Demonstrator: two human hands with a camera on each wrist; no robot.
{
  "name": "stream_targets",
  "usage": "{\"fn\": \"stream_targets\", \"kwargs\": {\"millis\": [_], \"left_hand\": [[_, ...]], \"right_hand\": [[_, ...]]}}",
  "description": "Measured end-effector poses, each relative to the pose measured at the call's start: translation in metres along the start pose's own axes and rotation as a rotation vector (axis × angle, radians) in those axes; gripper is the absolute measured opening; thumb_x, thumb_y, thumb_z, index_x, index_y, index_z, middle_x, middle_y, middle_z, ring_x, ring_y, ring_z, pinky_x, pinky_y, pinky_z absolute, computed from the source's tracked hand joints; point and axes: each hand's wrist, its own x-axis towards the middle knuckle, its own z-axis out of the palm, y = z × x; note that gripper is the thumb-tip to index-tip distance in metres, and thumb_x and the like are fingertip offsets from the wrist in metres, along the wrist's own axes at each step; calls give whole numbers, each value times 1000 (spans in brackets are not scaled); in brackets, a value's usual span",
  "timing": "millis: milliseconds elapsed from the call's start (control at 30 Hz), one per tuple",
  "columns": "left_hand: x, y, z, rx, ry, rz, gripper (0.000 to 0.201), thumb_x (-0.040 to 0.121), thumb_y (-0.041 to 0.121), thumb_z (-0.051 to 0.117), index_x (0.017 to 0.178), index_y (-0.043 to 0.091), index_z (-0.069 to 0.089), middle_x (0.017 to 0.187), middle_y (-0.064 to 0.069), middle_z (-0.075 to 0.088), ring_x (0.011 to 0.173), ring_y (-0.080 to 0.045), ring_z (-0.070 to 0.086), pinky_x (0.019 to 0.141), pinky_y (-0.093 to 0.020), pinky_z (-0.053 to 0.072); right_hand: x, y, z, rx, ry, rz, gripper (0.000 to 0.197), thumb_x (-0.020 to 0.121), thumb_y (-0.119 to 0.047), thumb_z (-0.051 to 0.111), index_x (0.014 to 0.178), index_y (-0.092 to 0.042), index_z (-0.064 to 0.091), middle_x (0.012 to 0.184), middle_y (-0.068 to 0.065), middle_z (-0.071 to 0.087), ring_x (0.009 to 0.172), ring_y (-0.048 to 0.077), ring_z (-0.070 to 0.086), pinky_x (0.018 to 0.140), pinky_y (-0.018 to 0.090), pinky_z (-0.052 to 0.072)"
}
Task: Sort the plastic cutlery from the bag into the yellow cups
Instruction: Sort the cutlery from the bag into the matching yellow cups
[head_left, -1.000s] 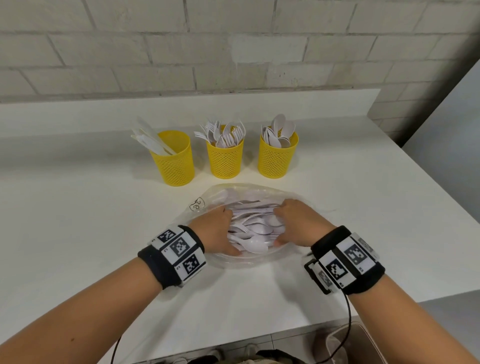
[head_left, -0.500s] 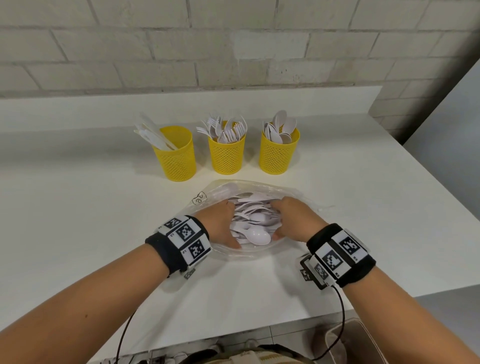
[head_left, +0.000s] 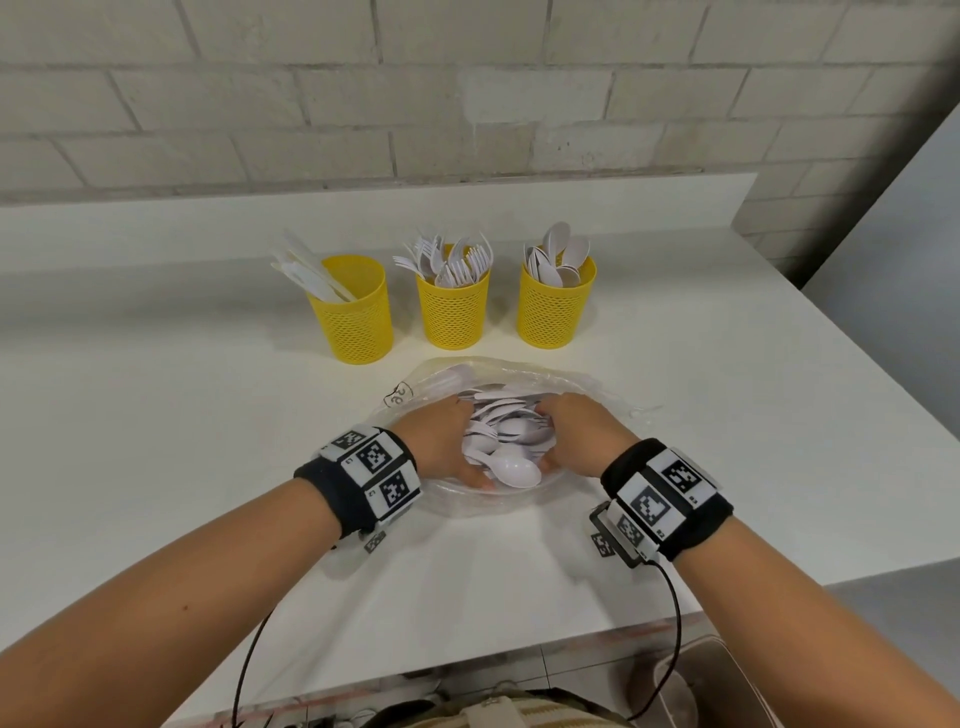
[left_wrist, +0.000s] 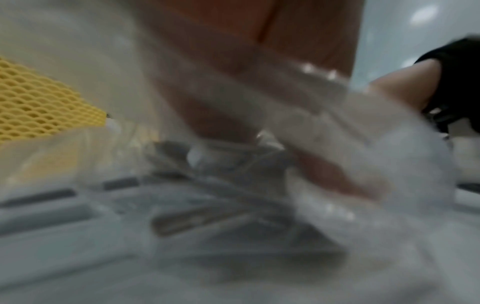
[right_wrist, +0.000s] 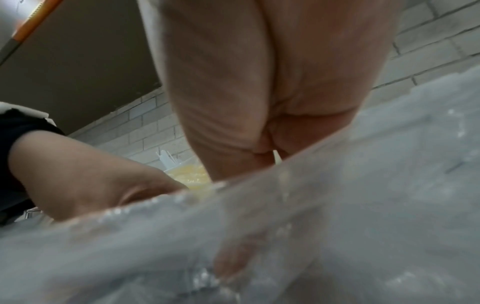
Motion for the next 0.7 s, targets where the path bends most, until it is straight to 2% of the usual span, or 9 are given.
{"fn": "stream_targets", "kwargs": {"millis": [100, 200, 300, 367, 433, 533, 600, 700], "left_hand": [[1, 0, 0, -33, 28, 27, 82, 60, 49, 83, 125, 14, 49, 123, -2, 56, 113, -23, 54, 95, -38, 45], [1, 3, 1, -89, 67, 51, 83, 58, 54, 83, 126, 20, 50, 118, 6, 57, 108, -16, 56, 92, -32, 45], [3, 13, -1, 4, 42, -3, 91, 52, 65, 80, 122, 17, 46, 118, -1, 58, 105, -21, 56, 85, -33, 46], [5, 18, 0, 68, 38, -23, 95, 51, 67, 79, 123, 15, 44, 119, -4, 55, 107, -23, 55, 82, -31, 43], [5, 18, 0, 9, 33, -4, 100, 50, 65, 81, 128, 16, 41, 124, -4, 54, 111, -23, 54, 87, -31, 43], [1, 7, -10, -198, -71, 127, 108, 49, 53, 87, 139, 22, 35, 136, 5, 51, 121, -15, 50, 105, -34, 39], [-4, -3, -21, -141, -122, 170, 102, 56, 46, 87, 141, 21, 35, 138, 7, 49, 123, -13, 49, 107, -33, 38], [-7, -13, -28, 54, -101, 156, 69, 73, 42, 77, 131, 16, 48, 125, -4, 55, 115, -23, 53, 95, -30, 42]], "right_hand": [[-2, -3, -1, 2, 14, -28, 64, 76, -16, 73, 135, -13, 47, 132, 11, 56, 121, 28, 52, 99, 31, 40], [0, -6, 2, 6, 25, -53, 57, 79, -16, 69, 132, -14, 50, 131, 11, 57, 119, 28, 53, 99, 34, 43], [1, -5, 3, 48, 35, -50, 61, 81, -8, 63, 138, -15, 42, 135, 11, 52, 122, 28, 50, 101, 33, 40], [-1, -2, 1, 111, 46, -55, 67, 80, -11, 68, 140, -17, 40, 134, 10, 53, 121, 27, 51, 95, 25, 39], [-5, 1, -3, 170, 41, -50, 70, 76, -14, 74, 139, -17, 42, 130, 9, 56, 118, 24, 54, 85, 17, 34], [-8, 7, -6, 212, 38, -60, 75, 70, -13, 80, 137, -18, 46, 132, 6, 57, 118, 20, 54, 82, 13, 31], [-10, 10, -7, 188, 18, -51, 75, 72, -10, 78, 139, -16, 44, 134, 7, 54, 121, 21, 52, 85, 15, 34], [-12, 11, -8, 175, 44, -30, 67, 76, -10, 73, 137, -17, 46, 130, 10, 55, 111, 23, 57, 92, 24, 40]]}}
